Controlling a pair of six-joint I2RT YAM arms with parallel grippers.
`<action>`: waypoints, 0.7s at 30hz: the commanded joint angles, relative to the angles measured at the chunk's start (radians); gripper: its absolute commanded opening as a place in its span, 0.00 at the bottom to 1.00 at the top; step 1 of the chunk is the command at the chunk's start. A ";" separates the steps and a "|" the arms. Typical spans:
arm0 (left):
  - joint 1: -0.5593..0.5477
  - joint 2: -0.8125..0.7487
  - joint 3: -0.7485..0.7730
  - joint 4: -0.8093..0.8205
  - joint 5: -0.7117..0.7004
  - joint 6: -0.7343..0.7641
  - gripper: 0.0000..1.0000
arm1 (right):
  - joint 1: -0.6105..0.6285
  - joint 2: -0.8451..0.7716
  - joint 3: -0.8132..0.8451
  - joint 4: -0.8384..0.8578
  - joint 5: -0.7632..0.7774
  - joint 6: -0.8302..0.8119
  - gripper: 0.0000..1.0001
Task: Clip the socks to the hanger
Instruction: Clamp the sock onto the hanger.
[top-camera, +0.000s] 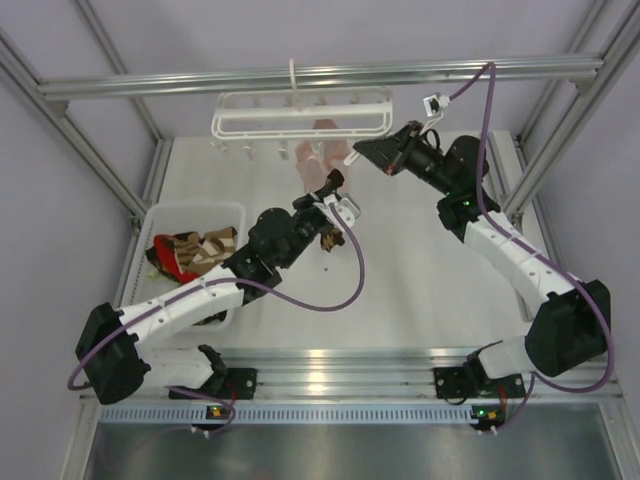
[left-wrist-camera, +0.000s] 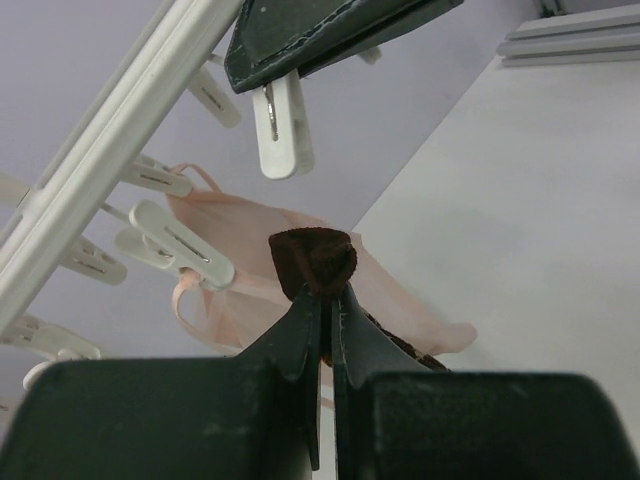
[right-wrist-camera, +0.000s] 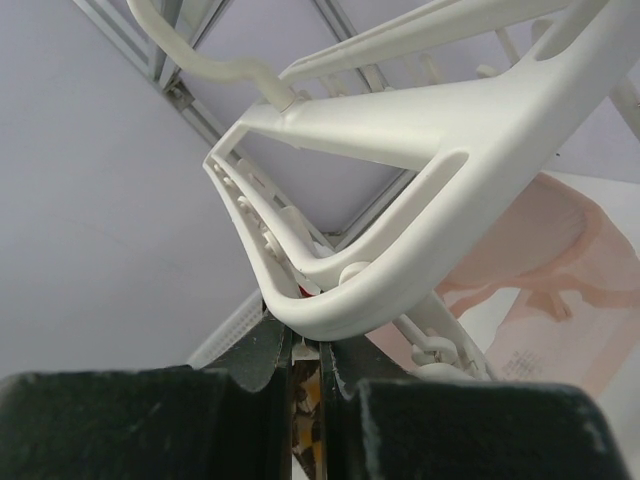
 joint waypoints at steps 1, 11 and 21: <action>0.028 0.016 0.057 0.074 0.031 -0.039 0.00 | 0.020 -0.016 0.014 -0.094 -0.019 -0.045 0.00; 0.065 0.018 0.074 0.066 0.094 -0.064 0.00 | 0.035 -0.002 0.032 -0.107 -0.008 -0.039 0.00; 0.065 0.029 0.094 0.079 0.108 -0.072 0.00 | 0.053 0.008 0.031 -0.101 -0.019 -0.048 0.00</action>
